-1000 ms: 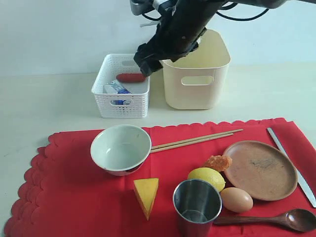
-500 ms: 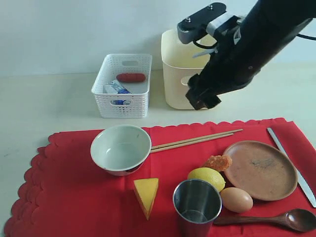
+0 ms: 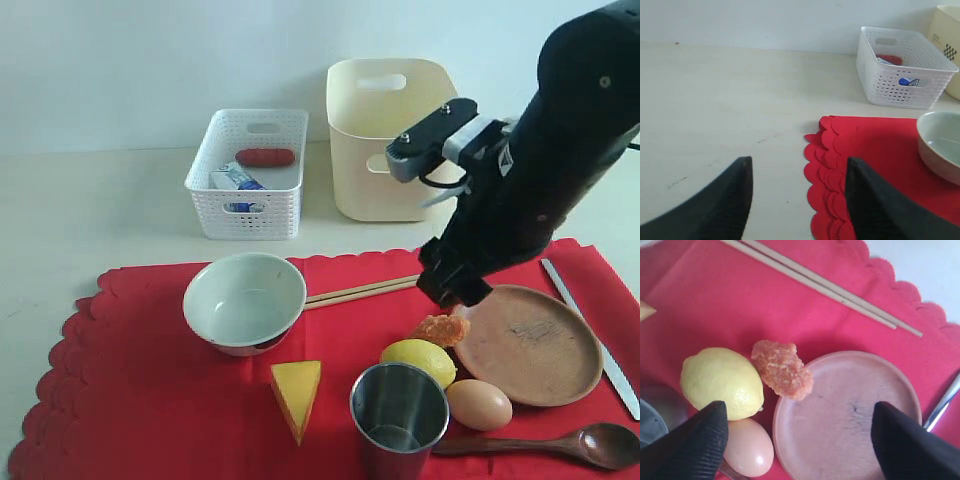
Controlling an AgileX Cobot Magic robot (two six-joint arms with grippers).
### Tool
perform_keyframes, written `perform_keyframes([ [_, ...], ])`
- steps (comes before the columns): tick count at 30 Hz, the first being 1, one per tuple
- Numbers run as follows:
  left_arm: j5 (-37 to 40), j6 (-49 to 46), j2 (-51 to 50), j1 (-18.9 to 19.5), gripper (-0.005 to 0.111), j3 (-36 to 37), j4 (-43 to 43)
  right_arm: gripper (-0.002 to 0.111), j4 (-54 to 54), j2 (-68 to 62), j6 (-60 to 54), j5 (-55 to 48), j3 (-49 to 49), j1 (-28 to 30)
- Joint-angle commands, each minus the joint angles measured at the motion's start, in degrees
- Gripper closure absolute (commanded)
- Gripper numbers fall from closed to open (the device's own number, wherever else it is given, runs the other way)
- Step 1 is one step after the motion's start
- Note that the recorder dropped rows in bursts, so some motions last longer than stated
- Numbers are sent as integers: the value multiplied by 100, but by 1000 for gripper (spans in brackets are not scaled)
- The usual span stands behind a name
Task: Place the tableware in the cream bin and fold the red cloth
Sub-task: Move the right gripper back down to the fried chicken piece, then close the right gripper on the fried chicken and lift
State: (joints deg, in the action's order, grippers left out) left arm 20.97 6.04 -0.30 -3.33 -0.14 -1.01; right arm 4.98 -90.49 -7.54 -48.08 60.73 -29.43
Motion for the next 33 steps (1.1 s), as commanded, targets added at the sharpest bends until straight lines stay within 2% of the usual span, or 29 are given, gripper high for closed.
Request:
perform_keyframes([
  [1,-54,27,30,9,52,14,8,36,-37,-189,55,81,-147,7],
  [9,-54,16,30,9,52,14,8,42,33,-742,145,281,-147,7],
  [15,-54,16,30,9,52,14,8,49,699,-913,-78,204,-147,7],
  [26,-54,16,30,9,52,14,8,49,737,-938,-2714,137,-147,7],
  [30,-54,16,30,9,52,14,8,49,618,-938,-3376,223,-147,7],
  [33,-54,27,30,9,52,14,8,49,366,-938,-4278,372,-147,7],
])
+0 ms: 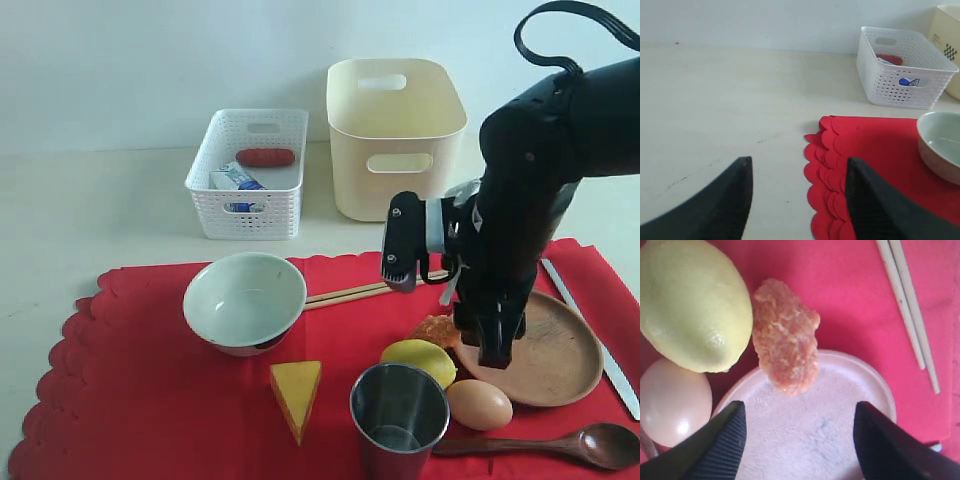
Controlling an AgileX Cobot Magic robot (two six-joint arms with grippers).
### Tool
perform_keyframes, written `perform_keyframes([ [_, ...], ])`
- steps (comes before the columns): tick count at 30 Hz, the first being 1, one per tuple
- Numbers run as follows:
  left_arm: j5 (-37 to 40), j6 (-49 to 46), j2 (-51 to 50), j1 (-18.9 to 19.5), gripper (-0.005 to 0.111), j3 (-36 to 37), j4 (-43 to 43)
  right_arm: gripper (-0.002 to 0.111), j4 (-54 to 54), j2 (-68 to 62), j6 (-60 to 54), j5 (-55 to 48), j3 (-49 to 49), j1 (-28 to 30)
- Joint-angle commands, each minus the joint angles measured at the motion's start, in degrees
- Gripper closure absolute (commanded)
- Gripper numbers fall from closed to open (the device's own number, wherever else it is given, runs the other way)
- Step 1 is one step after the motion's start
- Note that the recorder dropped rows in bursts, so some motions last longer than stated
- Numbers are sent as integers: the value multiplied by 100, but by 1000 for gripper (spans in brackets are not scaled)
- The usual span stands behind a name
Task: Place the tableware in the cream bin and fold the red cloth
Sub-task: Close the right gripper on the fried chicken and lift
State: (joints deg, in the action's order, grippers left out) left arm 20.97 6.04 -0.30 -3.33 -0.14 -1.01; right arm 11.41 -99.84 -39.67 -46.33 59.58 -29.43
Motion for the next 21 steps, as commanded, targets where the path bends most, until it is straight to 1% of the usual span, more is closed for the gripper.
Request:
perform_keyframes([
  [1,-54,27,30,9,52,14,8,49,-458,-3,-1433,197,-32,7],
  [3,-54,27,30,9,52,14,8,49,-688,-3,-1977,148,-32,7],
  [4,-54,27,30,9,52,14,8,49,-707,-3,-2075,148,-32,7],
  [14,-54,27,30,9,52,14,8,49,-627,-343,-2268,443,-32,7],
  [19,-54,27,30,9,52,14,8,56,-483,-523,-2278,668,-32,7],
  [21,-54,27,30,9,52,14,8,62,-483,-573,-2278,767,-32,7],
])
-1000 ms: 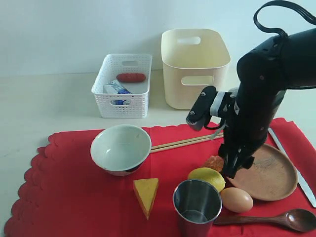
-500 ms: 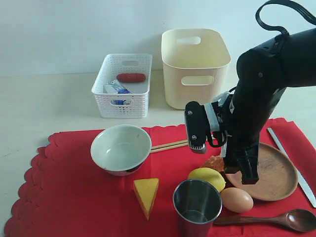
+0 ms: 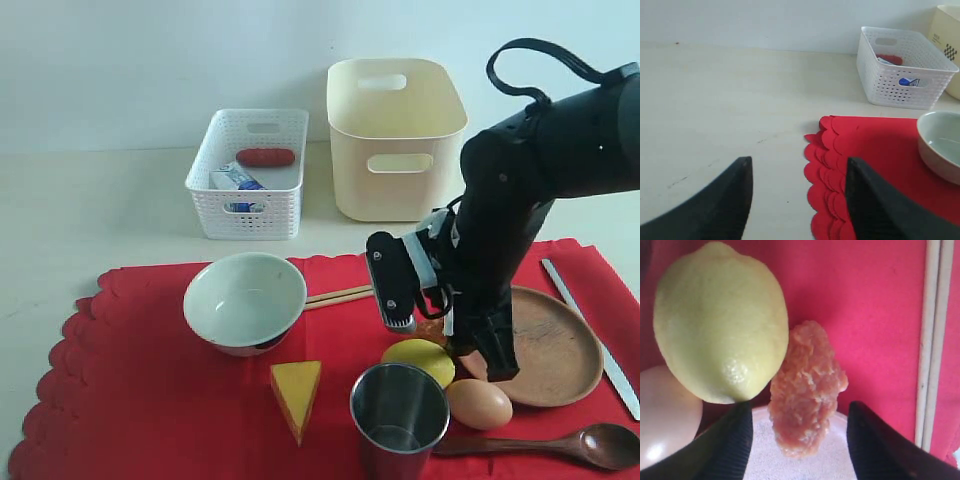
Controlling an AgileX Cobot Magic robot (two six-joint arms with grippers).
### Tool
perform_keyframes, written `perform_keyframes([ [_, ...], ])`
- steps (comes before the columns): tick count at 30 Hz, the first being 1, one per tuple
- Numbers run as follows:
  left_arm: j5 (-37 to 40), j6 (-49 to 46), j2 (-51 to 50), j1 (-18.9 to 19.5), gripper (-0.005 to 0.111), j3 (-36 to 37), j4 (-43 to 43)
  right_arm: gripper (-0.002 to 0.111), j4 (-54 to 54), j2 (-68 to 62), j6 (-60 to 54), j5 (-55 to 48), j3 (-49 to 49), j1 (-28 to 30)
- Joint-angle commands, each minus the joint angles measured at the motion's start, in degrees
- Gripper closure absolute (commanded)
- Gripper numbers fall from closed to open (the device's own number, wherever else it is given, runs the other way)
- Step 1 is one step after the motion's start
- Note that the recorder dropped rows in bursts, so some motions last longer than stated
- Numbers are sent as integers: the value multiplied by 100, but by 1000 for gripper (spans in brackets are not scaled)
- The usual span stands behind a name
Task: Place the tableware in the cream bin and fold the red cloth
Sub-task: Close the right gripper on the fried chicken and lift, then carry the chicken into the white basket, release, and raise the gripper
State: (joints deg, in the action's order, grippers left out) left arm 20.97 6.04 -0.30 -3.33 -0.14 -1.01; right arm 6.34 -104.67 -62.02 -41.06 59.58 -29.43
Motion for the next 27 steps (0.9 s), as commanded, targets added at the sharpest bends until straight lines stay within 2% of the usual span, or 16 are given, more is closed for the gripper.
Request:
perform_keyframes([
  [1,-54,27,30,9,52,14,8,66,24,-112,-44,267,-32,7],
  [3,-54,27,30,9,52,14,8,75,37,-136,-44,318,-32,7],
  [4,-54,27,30,9,52,14,8,86,37,-139,-44,332,-32,7],
  [5,-54,27,30,9,52,14,8,91,37,-139,-44,332,-32,7],
  [6,-54,27,30,9,52,14,8,103,107,-139,6,332,-32,7],
  [7,-54,27,30,9,52,14,8,108,136,-139,72,332,-32,7],
  [11,-54,27,30,9,52,14,8,108,150,-78,221,332,-32,7],
  [19,-54,27,30,9,52,14,8,108,125,891,876,495,-32,7],
  [27,-54,27,30,9,52,14,8,108,-517,1406,987,876,-32,7],
])
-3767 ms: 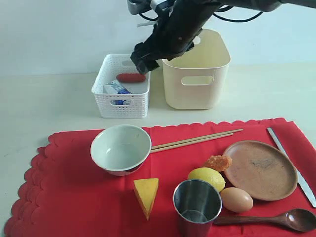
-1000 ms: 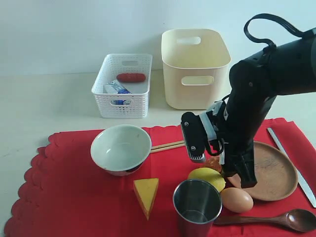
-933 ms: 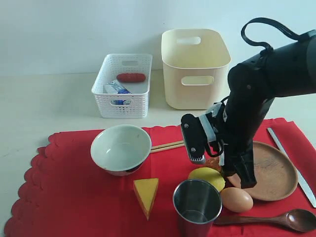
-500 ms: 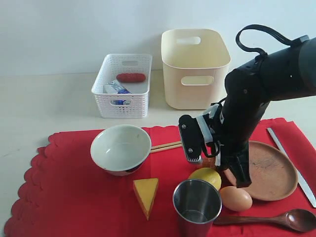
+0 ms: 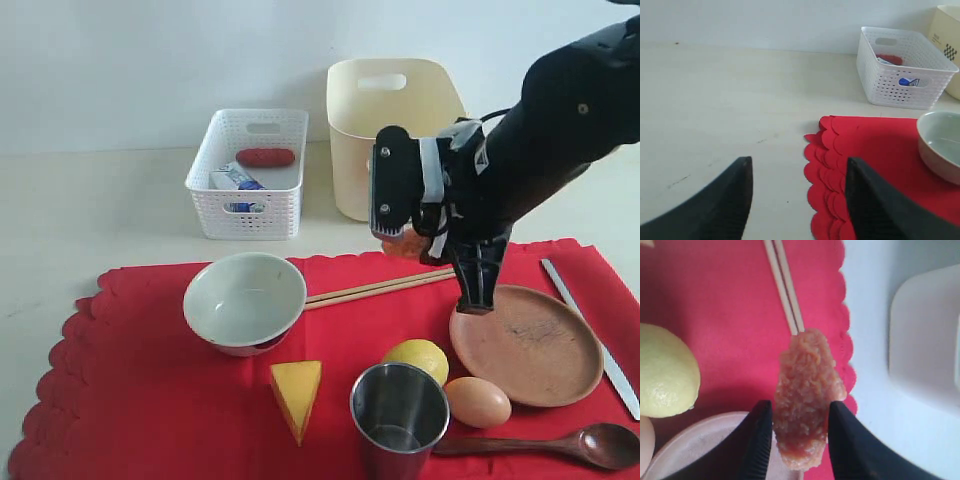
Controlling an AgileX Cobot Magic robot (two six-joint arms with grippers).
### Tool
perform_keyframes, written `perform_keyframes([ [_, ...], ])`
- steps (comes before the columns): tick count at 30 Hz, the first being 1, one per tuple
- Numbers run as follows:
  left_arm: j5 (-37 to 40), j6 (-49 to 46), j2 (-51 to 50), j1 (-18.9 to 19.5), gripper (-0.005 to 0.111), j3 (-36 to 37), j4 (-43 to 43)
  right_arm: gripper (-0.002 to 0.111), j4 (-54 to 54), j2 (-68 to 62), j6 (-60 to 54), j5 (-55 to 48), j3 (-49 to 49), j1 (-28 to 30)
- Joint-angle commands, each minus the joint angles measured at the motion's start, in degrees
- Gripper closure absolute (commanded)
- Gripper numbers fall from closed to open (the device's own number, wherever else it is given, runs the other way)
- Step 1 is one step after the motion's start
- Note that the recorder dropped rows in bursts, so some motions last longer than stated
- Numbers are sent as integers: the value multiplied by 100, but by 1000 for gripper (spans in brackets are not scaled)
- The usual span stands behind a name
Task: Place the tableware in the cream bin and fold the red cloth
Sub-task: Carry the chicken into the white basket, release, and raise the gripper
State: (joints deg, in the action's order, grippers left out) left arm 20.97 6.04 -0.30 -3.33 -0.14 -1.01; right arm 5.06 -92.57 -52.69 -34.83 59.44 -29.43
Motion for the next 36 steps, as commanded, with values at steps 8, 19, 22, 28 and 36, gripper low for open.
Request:
perform_keyframes([
  [8,-54,27,30,9,52,14,8,108,-1852,289,37,894,-19,7],
  [19,-54,27,30,9,52,14,8,108,-5190,-122,-160,1223,464,7],
  [22,-54,27,30,9,52,14,8,108,-6075,-505,-649,877,741,7],
  [28,-54,27,30,9,52,14,8,108,-7010,-1453,-1011,666,1443,7],
  [36,-54,27,30,9,52,14,8,108,-7028,-2540,-848,1282,2653,7],
])
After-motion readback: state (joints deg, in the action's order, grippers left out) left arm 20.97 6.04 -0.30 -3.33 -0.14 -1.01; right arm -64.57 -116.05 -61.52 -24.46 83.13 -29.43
